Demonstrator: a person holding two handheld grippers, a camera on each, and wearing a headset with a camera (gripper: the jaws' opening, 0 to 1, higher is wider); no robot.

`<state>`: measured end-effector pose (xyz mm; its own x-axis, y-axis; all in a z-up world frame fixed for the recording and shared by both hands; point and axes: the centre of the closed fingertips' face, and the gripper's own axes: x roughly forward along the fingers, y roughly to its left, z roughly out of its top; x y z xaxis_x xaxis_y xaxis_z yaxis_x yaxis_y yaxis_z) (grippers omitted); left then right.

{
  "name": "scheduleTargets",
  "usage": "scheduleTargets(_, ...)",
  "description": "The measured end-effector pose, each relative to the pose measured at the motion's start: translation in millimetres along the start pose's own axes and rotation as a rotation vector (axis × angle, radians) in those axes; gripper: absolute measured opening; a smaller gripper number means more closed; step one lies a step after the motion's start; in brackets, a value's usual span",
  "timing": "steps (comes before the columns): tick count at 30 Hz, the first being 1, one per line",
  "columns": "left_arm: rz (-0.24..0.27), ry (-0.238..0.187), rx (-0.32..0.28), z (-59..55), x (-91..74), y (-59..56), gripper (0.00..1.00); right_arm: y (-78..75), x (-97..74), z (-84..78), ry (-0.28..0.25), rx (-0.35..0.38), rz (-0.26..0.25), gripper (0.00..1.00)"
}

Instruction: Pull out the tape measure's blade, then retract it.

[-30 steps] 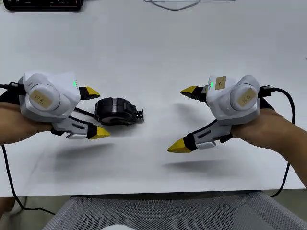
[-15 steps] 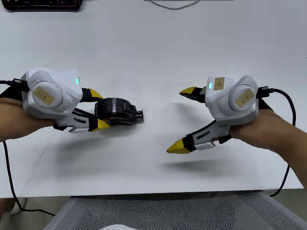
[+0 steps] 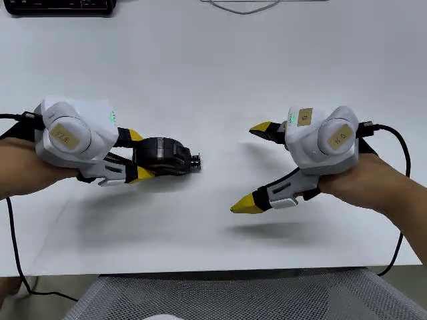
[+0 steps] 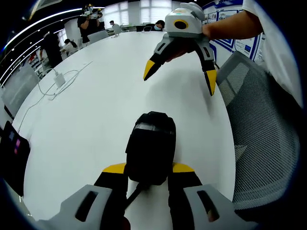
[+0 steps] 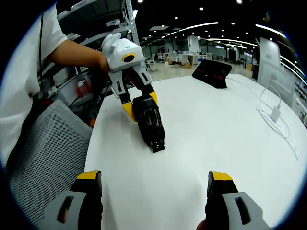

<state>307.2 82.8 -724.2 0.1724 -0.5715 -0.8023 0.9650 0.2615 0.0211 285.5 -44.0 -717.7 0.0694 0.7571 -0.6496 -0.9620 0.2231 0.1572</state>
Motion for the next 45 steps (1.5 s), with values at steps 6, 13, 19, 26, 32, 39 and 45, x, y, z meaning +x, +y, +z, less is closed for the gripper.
scheduleTargets(6,-0.008,0.007,0.014,-0.7,0.2,0.3,0.27,-2.3,8.1,4.2,-0.011,-0.004,0.005,0.88)
scheduleTargets(13,0.001,0.030,0.053,-1.6,0.8,-0.1,0.26,-4.1,16.6,5.5,-0.015,-0.030,0.007,0.83)
scheduleTargets(19,0.009,0.029,0.081,-2.0,0.7,0.9,0.26,-5.8,25.3,7.2,-0.012,-0.077,0.004,0.73)
scheduleTargets(26,0.001,0.033,0.105,-1.8,1.1,0.7,0.26,-4.9,36.3,10.4,-0.014,-0.120,0.015,0.61)
scheduleTargets(32,0.008,0.032,0.099,-1.7,1.2,0.6,0.26,-7.7,46.8,12.1,-0.022,-0.146,0.024,0.52)
scheduleTargets(39,0.010,0.030,0.091,-1.7,1.9,0.5,0.25,-11.8,54.7,13.9,-0.033,-0.137,0.027,0.43)
scheduleTargets(45,0.012,0.031,0.087,-1.9,2.0,1.0,0.25,-11.2,59.0,18.5,-0.051,-0.157,0.038,0.37)
